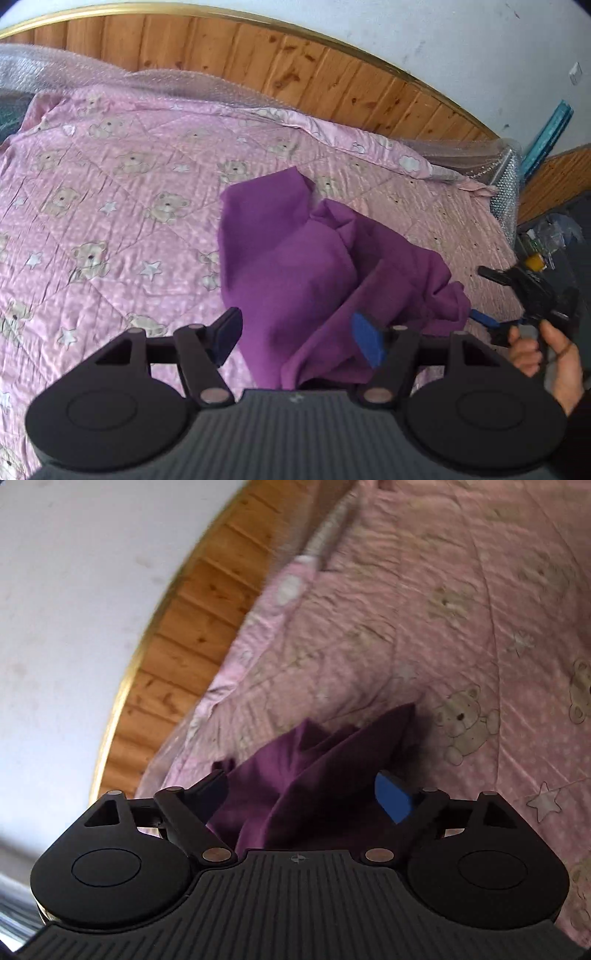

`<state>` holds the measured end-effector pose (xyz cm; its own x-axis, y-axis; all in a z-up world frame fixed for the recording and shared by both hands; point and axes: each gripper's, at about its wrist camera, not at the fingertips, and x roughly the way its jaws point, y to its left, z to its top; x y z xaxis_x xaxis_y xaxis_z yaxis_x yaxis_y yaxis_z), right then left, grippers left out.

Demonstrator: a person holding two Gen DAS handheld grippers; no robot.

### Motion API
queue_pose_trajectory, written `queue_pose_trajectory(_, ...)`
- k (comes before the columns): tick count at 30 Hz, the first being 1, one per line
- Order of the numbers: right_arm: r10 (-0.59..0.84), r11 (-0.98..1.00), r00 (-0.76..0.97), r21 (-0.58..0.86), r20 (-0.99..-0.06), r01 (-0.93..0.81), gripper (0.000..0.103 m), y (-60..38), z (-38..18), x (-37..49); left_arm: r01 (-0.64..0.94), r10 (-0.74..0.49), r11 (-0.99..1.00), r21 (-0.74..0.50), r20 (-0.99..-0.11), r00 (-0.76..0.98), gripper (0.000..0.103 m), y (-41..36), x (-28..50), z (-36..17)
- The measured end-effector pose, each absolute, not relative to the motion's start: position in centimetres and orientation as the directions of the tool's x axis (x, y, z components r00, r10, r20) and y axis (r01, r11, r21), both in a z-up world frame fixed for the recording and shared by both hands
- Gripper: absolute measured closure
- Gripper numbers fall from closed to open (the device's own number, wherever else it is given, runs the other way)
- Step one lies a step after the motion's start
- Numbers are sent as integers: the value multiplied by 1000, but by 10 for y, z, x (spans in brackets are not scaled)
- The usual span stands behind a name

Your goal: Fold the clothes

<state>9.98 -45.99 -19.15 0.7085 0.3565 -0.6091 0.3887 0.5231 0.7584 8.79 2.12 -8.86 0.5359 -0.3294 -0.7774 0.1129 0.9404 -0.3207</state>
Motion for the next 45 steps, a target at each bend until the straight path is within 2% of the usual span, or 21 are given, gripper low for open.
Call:
queue_pose_trajectory(1,375,489,671,752,-640,443,45,-463,-214,118,112,-317,944,-310,-767,557,36,21,90,-81)
queue_pose_trajectory(2,386,520,675,753,-629,404,88,-450,-208,123,108,-303,949,-298,-756,580,36,22,92,-73)
queue_pose_trajectory(5,421,644,710,737,-565,204,99,-398,-169,129,95,-260,960,-262,-717,647,36,25,97,-49)
queue_pose_trajectory(7,477,728,702,685,-529,22,100,-346,-146,118,85,-230,967,-238,-687,689,32,26,101,-33)
queue_pose_trajectory(10,606,787,603,505,-520,-355,100,-232,-121,67,66,-215,968,-241,-665,716,26,42,103,-22)
queue_pose_trajectory(13,661,717,477,302,-579,-628,100,-131,-116,21,37,-199,972,-233,-724,661,25,57,100,-41)
queue_pose_trajectory(15,623,694,398,241,-673,-679,86,-98,-147,1,38,-173,981,-190,-768,616,25,57,92,-62)
queue_pose_trajectory(17,621,685,394,225,-678,-693,74,-104,-158,-15,44,-173,982,-181,-795,582,25,55,81,-80)
queue_pose_trajectory(18,622,694,395,241,-677,-679,68,-115,-158,-19,48,-193,978,-202,-800,569,25,54,74,-88)
queue_pose_trajectory(19,622,705,396,263,-676,-659,55,-126,-157,-21,62,-224,972,-229,-802,553,25,49,72,-95)
queue_pose_trajectory(20,614,724,400,284,-680,-629,51,-143,-155,-24,75,-256,964,-256,-804,537,25,43,70,-101)
queue_pose_trajectory(25,508,839,428,319,-747,-440,51,-211,-167,-24,337,-351,920,-199,-801,485,20,-28,79,-125)
queue_pose_trajectory(27,487,869,439,369,-755,-329,50,-243,-170,-24,472,-306,880,-57,-827,471,20,-55,71,-144)
queue_pose_trajectory(30,480,869,474,475,-738,-139,44,-281,-179,-24,544,-173,822,169,-836,521,20,-70,57,-178)
queue_pose_trajectory(31,480,854,484,515,-732,-69,43,-293,-184,-24,556,-164,808,194,-833,529,24,-71,56,-187)
queue_pose_trajectory(32,481,835,493,550,-725,-6,43,-302,-191,-25,547,-177,820,172,-832,526,45,-65,58,-186)
queue_pose_trajectory(33,482,812,501,581,-719,54,43,-310,-197,-25,535,-192,832,145,-831,523,56,-58,61,-184)
queue_pose_trajectory(34,482,784,509,611,-713,113,43,-318,-204,-25,524,-207,844,117,-829,520,73,-51,64,-182)
queue_pose_trajectory(38,475,704,558,675,-680,223,43,-333,-218,-22,388,-316,917,-99,-773,551,76,3,70,-138)
queue_pose_trajectory(41,487,649,586,717,-648,254,42,-333,-223,-10,155,-344,933,-325,-676,652,76,86,67,-92)
queue_pose_trajectory(45,512,576,612,770,-602,275,34,-324,-232,11,-296,-98,870,-395,-725,682,76,221,28,-105)
